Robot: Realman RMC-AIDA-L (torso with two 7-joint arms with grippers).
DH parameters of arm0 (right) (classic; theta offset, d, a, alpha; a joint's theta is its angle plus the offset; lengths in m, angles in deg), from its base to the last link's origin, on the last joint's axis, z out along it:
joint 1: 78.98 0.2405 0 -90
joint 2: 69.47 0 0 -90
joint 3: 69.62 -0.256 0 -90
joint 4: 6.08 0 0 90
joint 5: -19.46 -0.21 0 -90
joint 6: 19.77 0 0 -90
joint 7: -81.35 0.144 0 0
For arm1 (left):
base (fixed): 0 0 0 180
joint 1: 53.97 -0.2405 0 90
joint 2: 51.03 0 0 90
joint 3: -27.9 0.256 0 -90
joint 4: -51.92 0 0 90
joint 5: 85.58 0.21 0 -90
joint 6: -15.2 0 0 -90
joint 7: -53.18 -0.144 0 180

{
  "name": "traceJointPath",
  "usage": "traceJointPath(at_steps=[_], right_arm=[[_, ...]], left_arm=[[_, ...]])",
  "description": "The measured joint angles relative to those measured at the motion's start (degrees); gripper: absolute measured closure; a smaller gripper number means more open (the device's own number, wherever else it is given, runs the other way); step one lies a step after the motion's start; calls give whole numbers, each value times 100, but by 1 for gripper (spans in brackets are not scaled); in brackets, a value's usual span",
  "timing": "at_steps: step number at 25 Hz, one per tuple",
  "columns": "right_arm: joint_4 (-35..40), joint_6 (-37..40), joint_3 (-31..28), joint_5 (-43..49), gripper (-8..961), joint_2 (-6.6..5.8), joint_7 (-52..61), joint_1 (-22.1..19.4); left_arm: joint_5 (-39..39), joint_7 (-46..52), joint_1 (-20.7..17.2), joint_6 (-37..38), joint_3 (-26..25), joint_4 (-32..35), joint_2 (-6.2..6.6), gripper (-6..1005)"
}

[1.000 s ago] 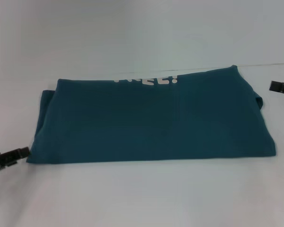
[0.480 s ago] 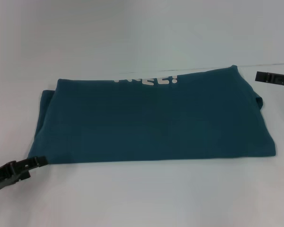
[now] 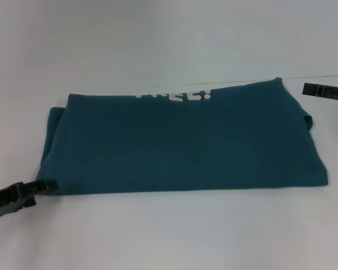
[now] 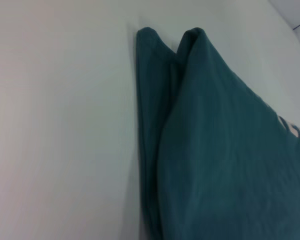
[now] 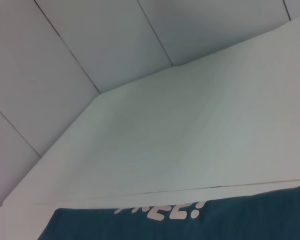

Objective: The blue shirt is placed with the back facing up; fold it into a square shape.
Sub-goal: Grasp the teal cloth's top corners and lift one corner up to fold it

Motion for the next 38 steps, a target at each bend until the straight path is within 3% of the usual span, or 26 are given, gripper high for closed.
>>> traceJointPath(at_steps=[8, 38], right_arm=[[8, 23, -35, -6, 32, -4, 7, -29], [14, 65, -78, -28, 38, -45, 80, -38]], left_arm=[[569, 453, 287, 128, 22, 128, 147, 113], [718, 648, 584, -227, 313, -127, 158, 116]])
